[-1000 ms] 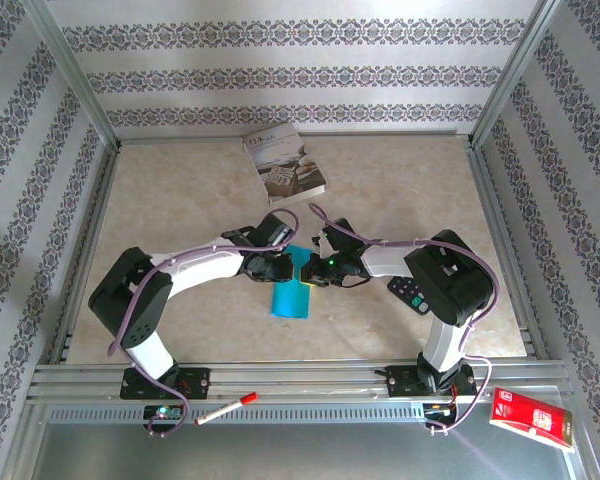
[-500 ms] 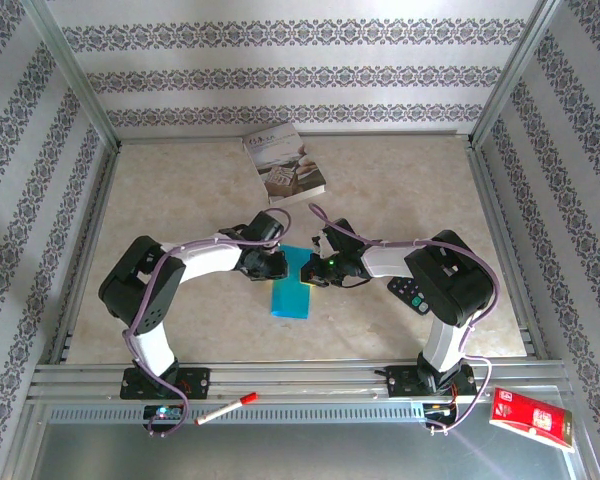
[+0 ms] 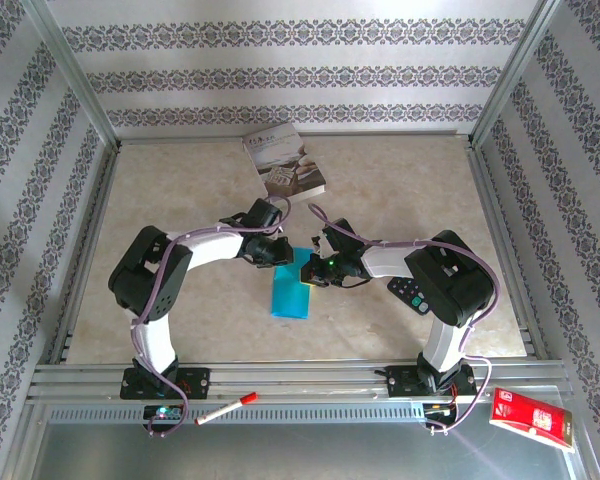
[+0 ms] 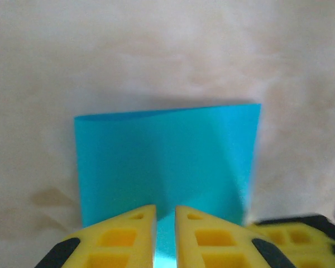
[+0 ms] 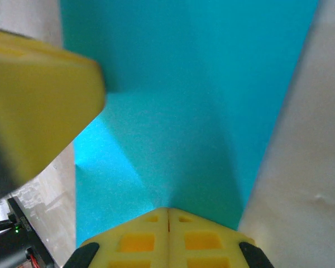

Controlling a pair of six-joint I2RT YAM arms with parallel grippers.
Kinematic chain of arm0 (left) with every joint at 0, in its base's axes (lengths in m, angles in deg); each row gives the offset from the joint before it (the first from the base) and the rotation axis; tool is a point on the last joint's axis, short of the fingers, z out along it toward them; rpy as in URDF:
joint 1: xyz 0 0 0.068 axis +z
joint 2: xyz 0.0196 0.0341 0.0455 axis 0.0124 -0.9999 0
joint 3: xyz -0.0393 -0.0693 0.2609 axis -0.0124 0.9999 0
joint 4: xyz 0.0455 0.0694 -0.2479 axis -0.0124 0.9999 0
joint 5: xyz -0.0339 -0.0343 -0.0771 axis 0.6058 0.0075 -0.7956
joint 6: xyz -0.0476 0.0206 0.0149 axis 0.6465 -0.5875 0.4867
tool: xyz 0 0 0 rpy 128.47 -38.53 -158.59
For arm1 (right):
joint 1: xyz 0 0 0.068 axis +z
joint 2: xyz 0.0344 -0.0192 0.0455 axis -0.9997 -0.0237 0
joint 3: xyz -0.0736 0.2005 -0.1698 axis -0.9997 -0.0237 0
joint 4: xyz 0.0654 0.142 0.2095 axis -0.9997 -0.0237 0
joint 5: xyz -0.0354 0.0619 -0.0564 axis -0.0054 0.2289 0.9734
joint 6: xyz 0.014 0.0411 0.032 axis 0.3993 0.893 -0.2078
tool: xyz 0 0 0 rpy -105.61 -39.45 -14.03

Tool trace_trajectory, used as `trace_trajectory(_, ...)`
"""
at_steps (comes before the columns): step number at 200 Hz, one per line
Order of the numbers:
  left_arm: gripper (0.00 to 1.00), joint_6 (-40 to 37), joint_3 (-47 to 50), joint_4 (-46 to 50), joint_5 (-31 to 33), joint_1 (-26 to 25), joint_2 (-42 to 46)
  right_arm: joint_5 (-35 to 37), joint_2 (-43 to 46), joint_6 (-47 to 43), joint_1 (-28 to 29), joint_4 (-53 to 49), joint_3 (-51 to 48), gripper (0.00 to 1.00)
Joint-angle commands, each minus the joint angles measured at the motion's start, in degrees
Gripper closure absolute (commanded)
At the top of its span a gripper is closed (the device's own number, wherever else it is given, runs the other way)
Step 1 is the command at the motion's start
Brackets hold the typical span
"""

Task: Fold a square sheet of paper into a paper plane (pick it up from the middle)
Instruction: First fold in half a square sheet of paper at the center of the table.

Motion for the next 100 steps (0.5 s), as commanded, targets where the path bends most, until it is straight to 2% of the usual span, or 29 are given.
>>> trace_trajectory(1,0.84,-2.1,-0.9,-0.3,-0.6,1.8,-2.0,11.4,-4.8,-1.8,-0.6,-12.0,-4.2,1.00)
trace_trajectory(43,0.83,-2.9,-0.3,0.3,-1.7,4.6,0.7,11.5,-4.8,-1.8,-0.6,-12.0,-4.8,1.00)
trace_trajectory(73,0.79,-0.5,0.2,-1.8,-5.6,3.8,4.5,11.7,-4.8,-1.8,-0.6,-12.0,-4.6,1.00)
trace_trajectory(100,0.79,0.4,-0.9,-2.6,-6.9,3.5,2.3,11.5,-4.9,-1.8,-0.6,-12.1,-4.2,1.00)
